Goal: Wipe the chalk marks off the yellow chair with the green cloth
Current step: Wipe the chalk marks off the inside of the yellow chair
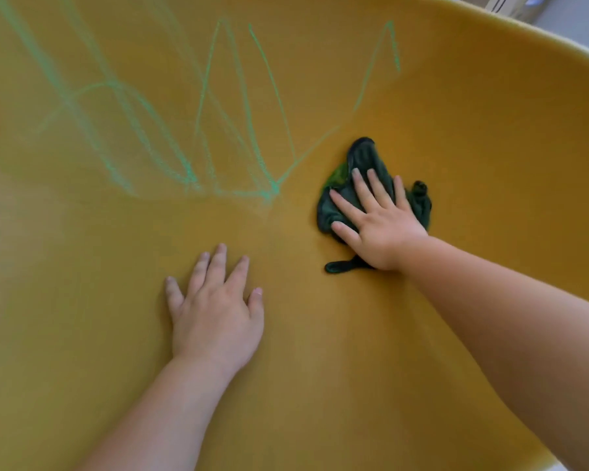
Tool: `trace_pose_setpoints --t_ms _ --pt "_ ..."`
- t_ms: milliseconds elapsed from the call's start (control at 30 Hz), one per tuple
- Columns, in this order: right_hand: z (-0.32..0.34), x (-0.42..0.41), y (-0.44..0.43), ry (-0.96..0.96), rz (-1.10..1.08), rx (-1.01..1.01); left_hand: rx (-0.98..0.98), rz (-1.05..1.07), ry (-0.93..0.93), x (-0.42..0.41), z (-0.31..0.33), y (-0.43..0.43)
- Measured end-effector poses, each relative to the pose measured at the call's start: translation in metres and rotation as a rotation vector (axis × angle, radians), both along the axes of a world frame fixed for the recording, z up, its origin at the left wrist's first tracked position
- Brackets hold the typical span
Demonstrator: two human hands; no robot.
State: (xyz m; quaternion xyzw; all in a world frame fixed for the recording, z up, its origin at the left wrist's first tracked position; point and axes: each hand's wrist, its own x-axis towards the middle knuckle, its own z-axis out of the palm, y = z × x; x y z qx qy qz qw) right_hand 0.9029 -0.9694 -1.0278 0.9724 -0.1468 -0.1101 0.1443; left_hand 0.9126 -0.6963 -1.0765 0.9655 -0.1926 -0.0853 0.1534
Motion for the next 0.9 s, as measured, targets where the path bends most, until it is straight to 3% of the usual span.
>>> trace_pose_setpoints --t_ms 267,667,900 --pt "-0.032 -0.027 0.075 -0.039 -0.086 0.218 0.090 -0.079 0.004 -0.017 -0.004 0.006" --pt "-0.023 -0.125 0.151 0.031 -0.099 0.230 0.080 -0.220 -0.010 -0.066 -0.001 0.065" --pt "-0.033 -0.119 0.141 -0.278 -0.163 0.154 0.076 -0.222 -0.114 -0.050 0.013 0.056"
